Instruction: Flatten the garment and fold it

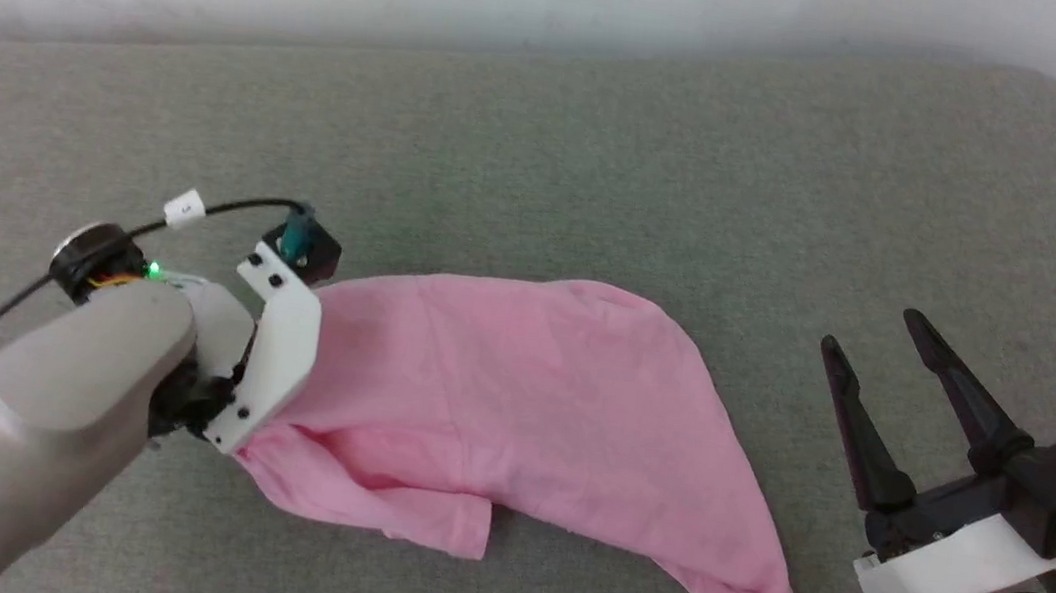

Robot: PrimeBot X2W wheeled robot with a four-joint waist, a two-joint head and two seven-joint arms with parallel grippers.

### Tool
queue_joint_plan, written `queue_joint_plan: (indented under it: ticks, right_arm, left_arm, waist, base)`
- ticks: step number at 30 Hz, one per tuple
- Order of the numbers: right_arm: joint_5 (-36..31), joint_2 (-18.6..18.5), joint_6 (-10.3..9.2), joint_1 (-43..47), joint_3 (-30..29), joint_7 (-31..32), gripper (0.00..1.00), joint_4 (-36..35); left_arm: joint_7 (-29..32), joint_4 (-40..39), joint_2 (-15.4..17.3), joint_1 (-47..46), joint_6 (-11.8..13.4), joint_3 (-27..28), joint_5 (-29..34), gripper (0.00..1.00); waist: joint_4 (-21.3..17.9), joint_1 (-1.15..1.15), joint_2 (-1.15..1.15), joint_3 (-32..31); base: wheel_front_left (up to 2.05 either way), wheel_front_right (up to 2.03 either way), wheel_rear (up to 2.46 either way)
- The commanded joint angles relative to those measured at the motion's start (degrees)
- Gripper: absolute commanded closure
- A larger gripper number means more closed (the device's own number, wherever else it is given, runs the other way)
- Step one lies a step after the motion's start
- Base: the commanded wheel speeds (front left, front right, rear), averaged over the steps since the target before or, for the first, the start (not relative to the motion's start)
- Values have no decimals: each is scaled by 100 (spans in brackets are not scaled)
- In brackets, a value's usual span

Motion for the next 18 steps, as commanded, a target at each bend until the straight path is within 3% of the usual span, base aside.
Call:
queue_joint_plan:
  ticks: [1,4,5,6,8,12,18]
  right_arm:
    - [-30,42,-5,-86,25,-53,0,38]
    - [-44,63,-5,-121,77,-87,0,132]
    - [-50,64,-5,-127,83,-99,0,156]
    - [-55,60,-5,-121,70,-113,0,184]
    - [-71,56,-5,-86,44,-133,0,224]
    - [-104,90,-5,-27,-11,-159,0,218]
    - [-162,148,-5,-113,49,-206,0,145]
  left_arm:
    - [-20,66,23,-63,-3,-167,-71,0]
    - [-254,132,19,-82,-3,-566,-177,0]
    - [-410,131,33,-113,-3,-638,-174,20]
    - [-566,131,46,-158,-3,-693,-166,100]
    - [-832,92,108,-292,-3,-789,-92,100]
    - [-1986,149,250,-774,12,-678,223,100]
    - [-3300,584,209,-1141,496,-278,542,100]
  waist:
    - [-137,-1,0,142]
    - [-156,-1,0,154]
    - [-149,-1,0,150]
    - [-121,-1,0,131]
    - [-52,-1,0,76]
    - [69,-1,0,26]
    - [-12,-1,0,191]
  base:
    - [0,0,0]
    - [0,0,0]
    - [0,0,0]
    - [0,0,0]
    - [0,0,0]
    - [0,0,0]
    - [0,0,0]
